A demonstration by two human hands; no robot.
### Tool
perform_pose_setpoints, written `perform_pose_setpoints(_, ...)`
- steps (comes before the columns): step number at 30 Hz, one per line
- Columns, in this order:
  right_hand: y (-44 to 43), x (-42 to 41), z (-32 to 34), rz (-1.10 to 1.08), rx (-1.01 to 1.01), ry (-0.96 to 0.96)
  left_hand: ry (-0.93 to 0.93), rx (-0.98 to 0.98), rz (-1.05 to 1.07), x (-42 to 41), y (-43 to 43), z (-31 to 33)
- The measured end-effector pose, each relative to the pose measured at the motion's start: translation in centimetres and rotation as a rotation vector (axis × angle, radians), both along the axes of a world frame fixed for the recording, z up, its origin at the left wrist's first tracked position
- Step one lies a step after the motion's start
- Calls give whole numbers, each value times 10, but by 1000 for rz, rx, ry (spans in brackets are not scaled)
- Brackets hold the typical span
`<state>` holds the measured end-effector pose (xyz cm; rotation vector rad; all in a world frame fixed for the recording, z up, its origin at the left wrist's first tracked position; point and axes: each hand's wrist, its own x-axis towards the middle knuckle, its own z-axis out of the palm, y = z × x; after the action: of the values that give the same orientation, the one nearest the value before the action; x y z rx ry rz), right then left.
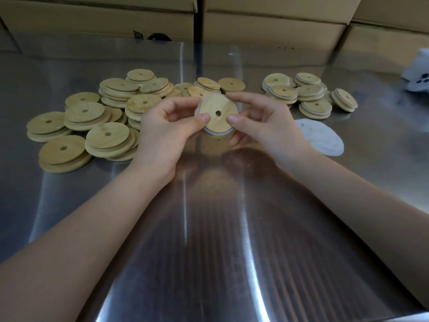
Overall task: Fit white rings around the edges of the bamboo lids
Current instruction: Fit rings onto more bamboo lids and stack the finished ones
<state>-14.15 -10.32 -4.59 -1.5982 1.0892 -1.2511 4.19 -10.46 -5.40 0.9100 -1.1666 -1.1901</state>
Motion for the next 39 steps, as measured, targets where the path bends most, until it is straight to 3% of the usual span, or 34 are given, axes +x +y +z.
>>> perform_pose_setpoints(13, 3, 1, 4, -10, 53, -83, 3, 55, 16, 2, -1, 2)
perform_pose_setpoints(20, -1, -4, 6, -27, 176, -280, 57, 152, -130, 1, -3, 2)
perform_pose_setpoints(27, -4, -7, 8, 41, 340, -364, 73, 195, -160, 4, -5, 2)
perform_pose_setpoints(39, -4, -9, 15, -30, 399, -429, 56, 202, -179, 4, -5, 2)
